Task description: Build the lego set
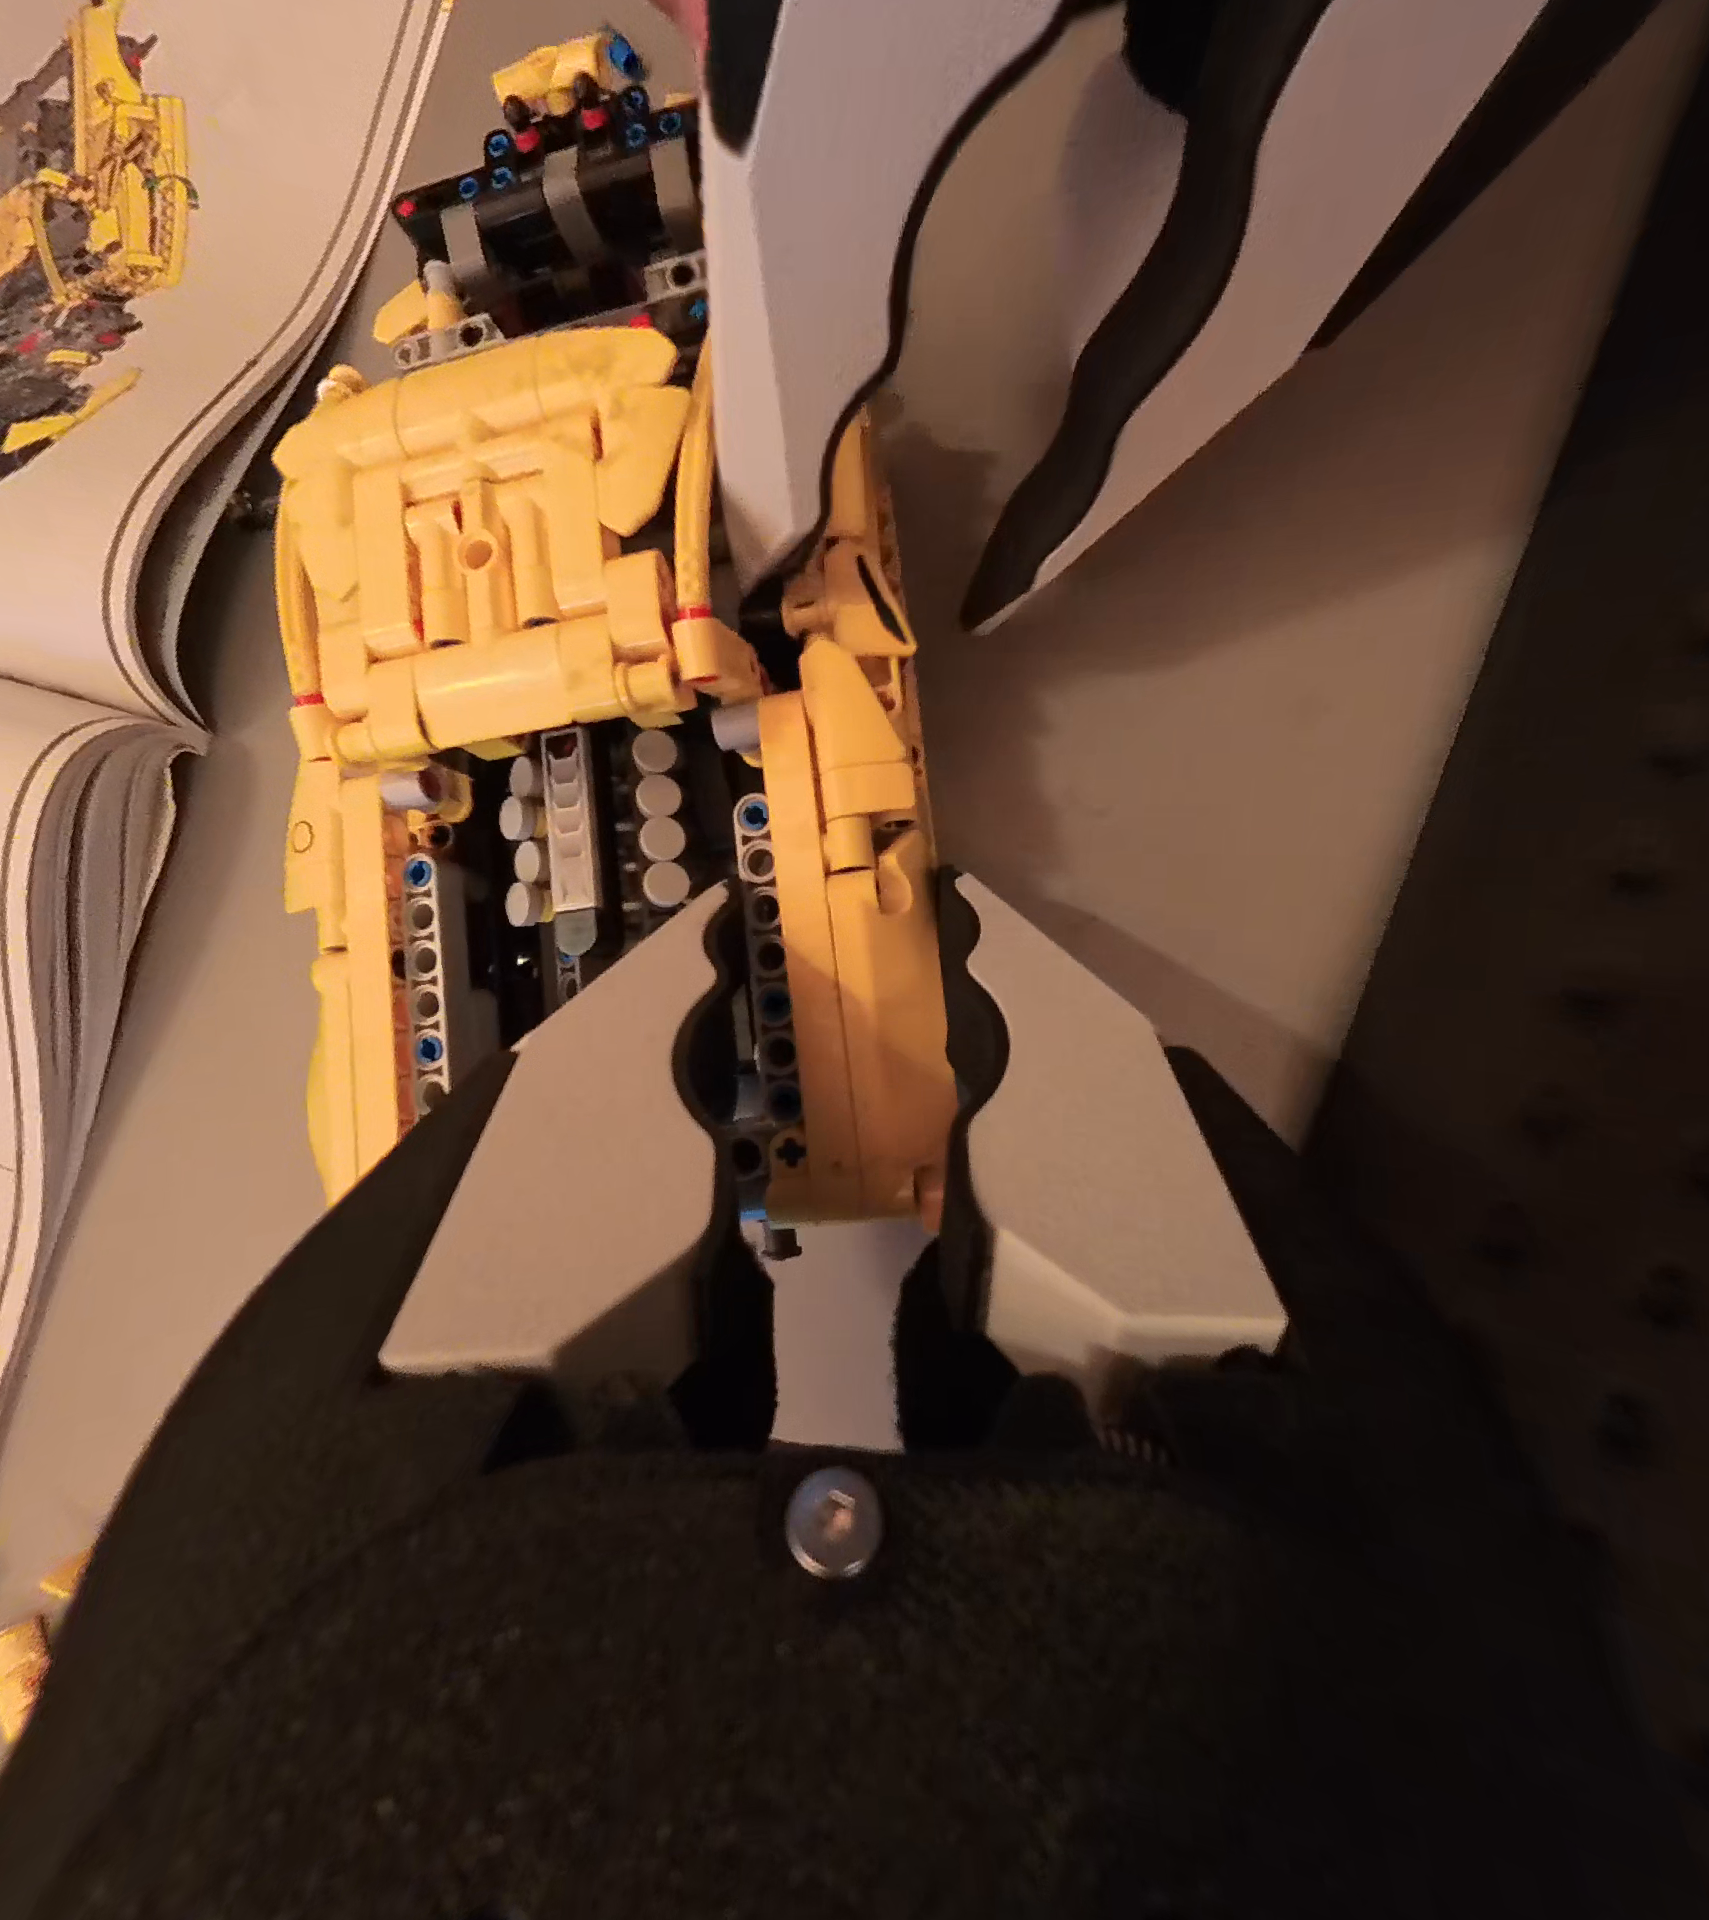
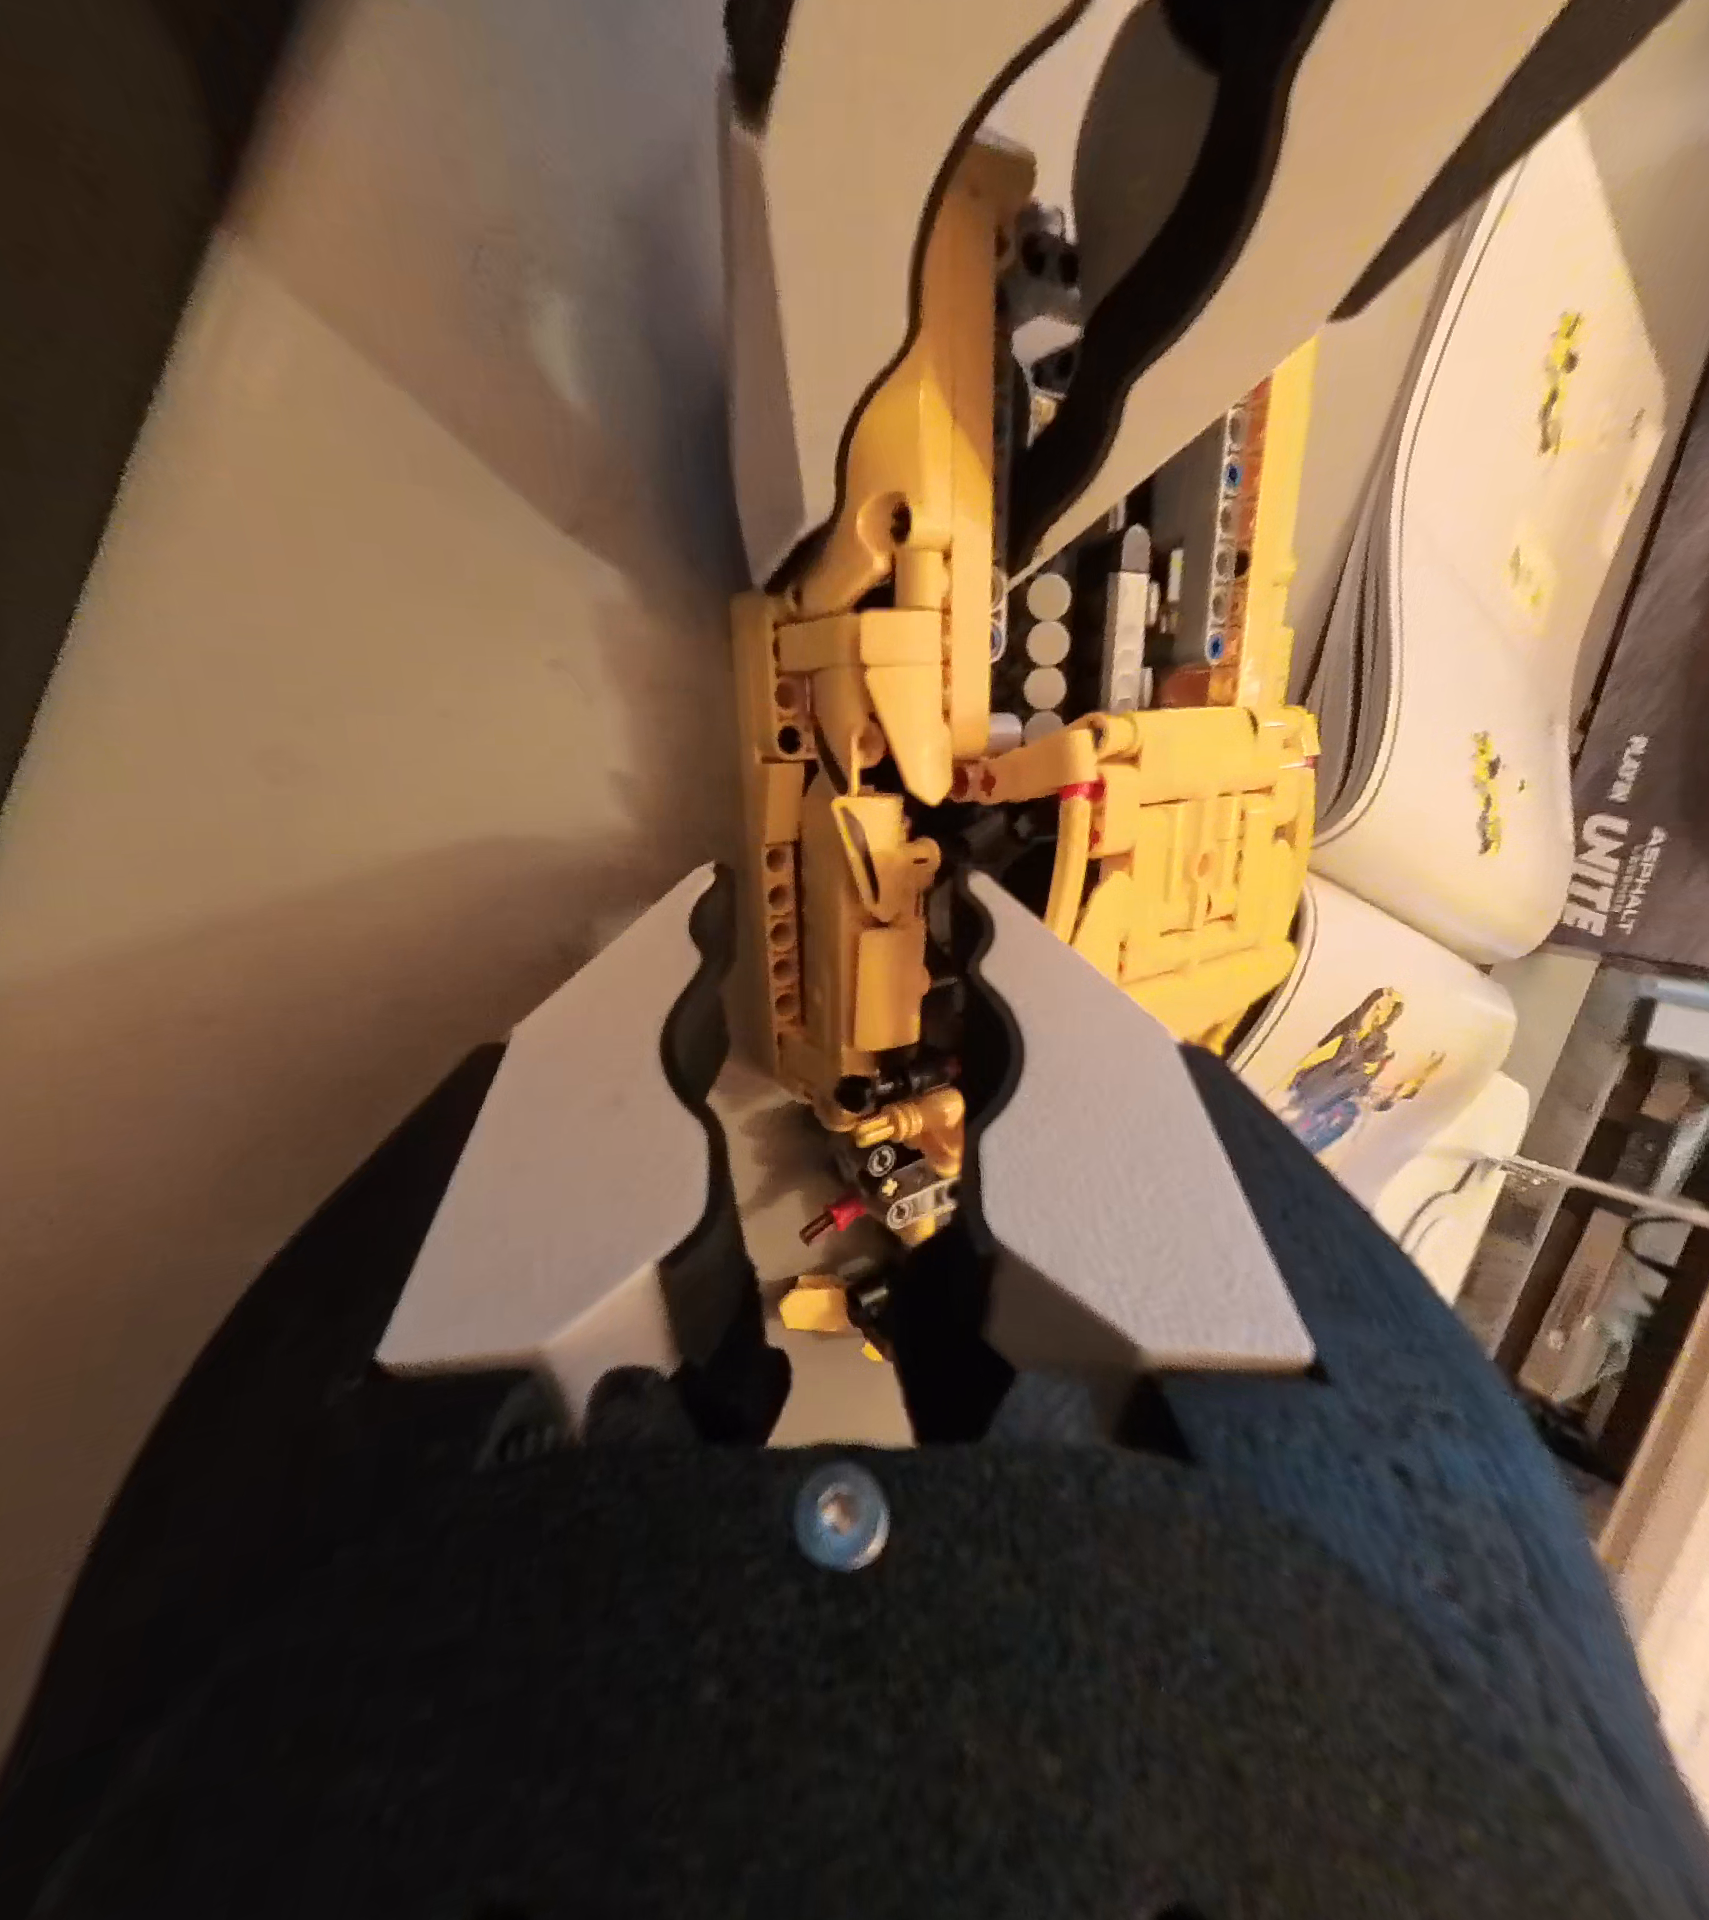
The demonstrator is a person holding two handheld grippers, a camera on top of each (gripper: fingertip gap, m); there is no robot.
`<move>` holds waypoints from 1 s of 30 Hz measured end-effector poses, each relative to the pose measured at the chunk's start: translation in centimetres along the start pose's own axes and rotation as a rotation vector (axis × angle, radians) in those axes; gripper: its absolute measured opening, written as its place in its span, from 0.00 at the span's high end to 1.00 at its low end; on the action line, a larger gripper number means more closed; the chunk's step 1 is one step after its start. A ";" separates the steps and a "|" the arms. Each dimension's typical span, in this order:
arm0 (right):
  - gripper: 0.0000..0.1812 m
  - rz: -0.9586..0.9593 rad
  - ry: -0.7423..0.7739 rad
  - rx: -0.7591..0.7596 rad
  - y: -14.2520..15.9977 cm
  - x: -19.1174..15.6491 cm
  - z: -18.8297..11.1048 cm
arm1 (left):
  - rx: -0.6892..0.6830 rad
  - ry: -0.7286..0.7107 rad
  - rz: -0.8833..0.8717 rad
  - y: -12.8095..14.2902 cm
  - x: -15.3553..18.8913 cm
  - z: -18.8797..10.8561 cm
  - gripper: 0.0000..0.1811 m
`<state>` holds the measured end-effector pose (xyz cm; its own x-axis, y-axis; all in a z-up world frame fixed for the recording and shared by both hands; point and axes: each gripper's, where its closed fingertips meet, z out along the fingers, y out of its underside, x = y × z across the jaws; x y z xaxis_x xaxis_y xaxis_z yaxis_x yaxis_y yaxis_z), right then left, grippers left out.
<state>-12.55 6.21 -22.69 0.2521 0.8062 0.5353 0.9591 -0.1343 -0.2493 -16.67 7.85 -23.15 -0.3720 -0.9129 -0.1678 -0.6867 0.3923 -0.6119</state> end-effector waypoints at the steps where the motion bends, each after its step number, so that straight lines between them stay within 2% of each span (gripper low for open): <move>1: 0.81 0.000 -0.004 -0.004 -0.1 0.1 -0.1 | 0.001 0.002 0.003 0.0 0.0 0.0 0.80; 3: 0.90 -0.024 0.008 0.003 -0.1 0.5 -0.5 | 0.004 0.004 0.009 0.0 -0.1 0.0 0.80; 4: 0.91 -0.038 0.003 0.011 -0.1 0.5 -0.6 | 0.007 0.006 0.012 0.0 -0.1 0.0 0.80; 15: 0.92 0.135 -0.185 0.108 -0.2 0.2 -0.9 | 0.038 0.033 0.060 0.0 -0.2 0.0 0.80; 24: 0.93 0.167 -0.348 0.051 -0.1 -0.3 -1.4 | 0.049 0.066 0.108 0.1 -0.3 0.0 0.80; 30: 0.93 0.184 -0.332 0.029 0.0 -0.1 -1.2 | 0.047 0.057 0.098 0.0 -0.4 0.1 0.80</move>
<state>-12.41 5.41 -21.74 0.3599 0.9135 0.1898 0.8961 -0.2818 -0.3428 -16.46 8.24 -23.18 -0.4716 -0.8622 -0.1852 -0.6156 0.4722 -0.6309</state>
